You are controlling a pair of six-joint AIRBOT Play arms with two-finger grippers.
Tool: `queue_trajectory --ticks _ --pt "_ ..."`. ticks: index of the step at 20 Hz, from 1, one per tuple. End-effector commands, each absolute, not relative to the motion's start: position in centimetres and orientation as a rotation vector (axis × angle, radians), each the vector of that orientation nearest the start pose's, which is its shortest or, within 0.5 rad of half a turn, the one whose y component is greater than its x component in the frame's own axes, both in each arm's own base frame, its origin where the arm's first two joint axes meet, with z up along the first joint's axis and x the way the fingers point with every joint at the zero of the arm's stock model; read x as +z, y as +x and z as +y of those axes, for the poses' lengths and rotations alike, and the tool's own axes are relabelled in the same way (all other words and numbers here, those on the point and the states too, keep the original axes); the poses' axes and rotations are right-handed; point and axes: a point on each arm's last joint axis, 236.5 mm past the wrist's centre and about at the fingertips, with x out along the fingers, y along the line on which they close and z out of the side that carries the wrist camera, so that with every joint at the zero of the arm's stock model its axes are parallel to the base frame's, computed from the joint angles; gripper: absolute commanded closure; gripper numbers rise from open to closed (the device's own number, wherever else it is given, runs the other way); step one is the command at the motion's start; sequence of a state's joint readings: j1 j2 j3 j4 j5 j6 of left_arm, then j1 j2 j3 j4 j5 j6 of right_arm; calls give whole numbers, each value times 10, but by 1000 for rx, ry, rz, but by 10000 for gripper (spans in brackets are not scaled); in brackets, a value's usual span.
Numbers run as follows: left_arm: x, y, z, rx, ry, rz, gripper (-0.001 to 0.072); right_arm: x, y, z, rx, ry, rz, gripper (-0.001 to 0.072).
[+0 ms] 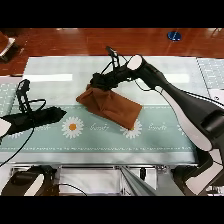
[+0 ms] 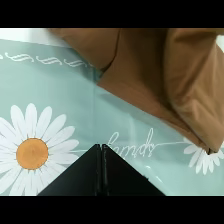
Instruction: Fold the shirts.
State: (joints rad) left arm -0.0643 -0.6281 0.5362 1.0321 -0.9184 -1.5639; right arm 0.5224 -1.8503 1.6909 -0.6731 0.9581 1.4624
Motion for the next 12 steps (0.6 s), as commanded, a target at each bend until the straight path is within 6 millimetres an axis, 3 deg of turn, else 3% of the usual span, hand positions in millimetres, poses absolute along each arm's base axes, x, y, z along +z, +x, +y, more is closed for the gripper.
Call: queue_trajectory --ticks 1,4,7,10,12 --pt "21 275 -112 -262 -511 979 680 31 423 417 902 526 1216 296" --pt "18 277 -111 -257 -513 980 680 76 420 353 932 502 1261 296" --pt "18 277 -112 -258 -516 981 680 118 405 246 791 298 1266 297" --pt "19 277 -113 -261 -523 981 680 131 385 125 401 106 1173 297" --pt "19 277 -113 -260 -523 982 680 116 361 72 179 174 1075 297"
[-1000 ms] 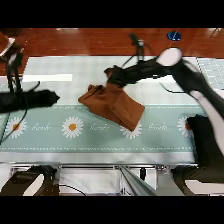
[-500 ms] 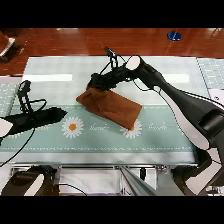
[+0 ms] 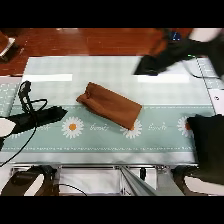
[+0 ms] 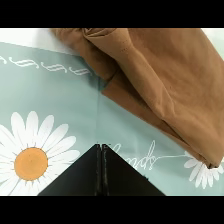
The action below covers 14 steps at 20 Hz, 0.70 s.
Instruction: Fold the shirts.
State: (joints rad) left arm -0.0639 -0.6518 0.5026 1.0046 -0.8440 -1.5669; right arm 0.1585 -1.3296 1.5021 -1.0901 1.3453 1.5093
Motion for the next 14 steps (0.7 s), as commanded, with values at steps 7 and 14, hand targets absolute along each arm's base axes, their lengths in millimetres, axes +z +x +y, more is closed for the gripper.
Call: queue_trajectory --ticks 7,14 --pt "17 273 -122 -288 -508 993 680 -40 289 105 -6 878 1017 302" --pt "19 274 -128 -307 -497 983 680 -101 286 186 203 886 1340 302"
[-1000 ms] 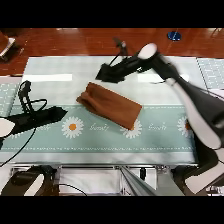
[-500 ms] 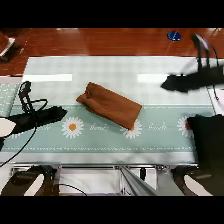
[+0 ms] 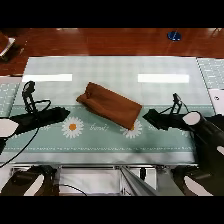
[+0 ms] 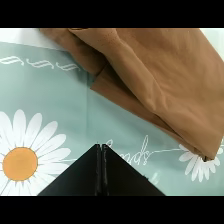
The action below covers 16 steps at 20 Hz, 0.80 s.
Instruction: Fold the shirts.
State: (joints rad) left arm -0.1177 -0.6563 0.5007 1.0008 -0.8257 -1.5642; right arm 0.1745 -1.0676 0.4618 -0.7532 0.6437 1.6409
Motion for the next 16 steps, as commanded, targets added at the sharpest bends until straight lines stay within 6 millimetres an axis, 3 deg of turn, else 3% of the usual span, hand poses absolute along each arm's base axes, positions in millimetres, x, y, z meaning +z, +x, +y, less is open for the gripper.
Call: queue_trajectory --ticks 1,6,7,8,9,14,16 --pt "19 274 -128 -307 -497 983 680 -102 290 195 234 898 1366 302" --pt "20 276 -128 -303 -498 975 680 -109 309 229 331 902 1457 303" --pt "19 277 -127 -301 -500 976 680 -107 312 240 365 882 1465 337" --pt "18 277 -127 -300 -499 978 680 -102 317 251 412 855 1462 488" --pt "17 277 -127 -300 -500 980 680 -91 324 260 487 803 1432 700" --pt "16 277 -127 -298 -500 985 680 -3 360 281 741 601 1330 695" --pt "14 277 -127 -297 -500 992 680 50 376 276 778 536 1262 695"
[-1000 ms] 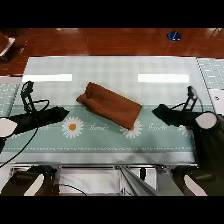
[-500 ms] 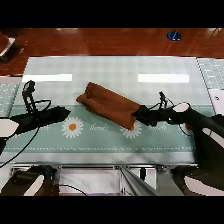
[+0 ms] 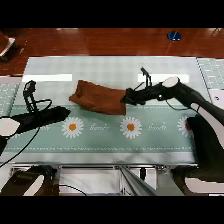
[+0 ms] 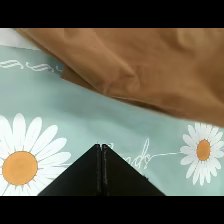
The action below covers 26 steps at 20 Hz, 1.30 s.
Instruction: Fold the shirts.
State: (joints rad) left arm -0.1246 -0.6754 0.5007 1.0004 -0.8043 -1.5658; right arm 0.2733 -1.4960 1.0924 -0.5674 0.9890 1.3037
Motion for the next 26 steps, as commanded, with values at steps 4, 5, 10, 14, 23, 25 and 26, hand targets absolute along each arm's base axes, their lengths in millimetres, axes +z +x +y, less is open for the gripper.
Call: queue_trajectory --ticks 4,5,10,14,23,25,26 --pt "14 277 -127 -297 -499 992 680 163 410 234 772 447 1062 695" --pt "14 277 -127 -297 -500 992 680 180 412 216 739 416 1049 695" --pt "14 277 -127 -297 -500 992 680 242 413 112 507 423 938 695" --pt "16 277 -130 -301 -514 990 680 260 387 19 292 525 916 695" --pt "18 281 -128 -296 -516 972 680 247 251 -126 -343 591 1016 695" --pt "18 281 -128 -296 -517 971 680 237 204 -152 -555 550 1039 695" --pt "18 283 -128 -294 -518 964 680 229 179 -162 -653 526 1064 695"
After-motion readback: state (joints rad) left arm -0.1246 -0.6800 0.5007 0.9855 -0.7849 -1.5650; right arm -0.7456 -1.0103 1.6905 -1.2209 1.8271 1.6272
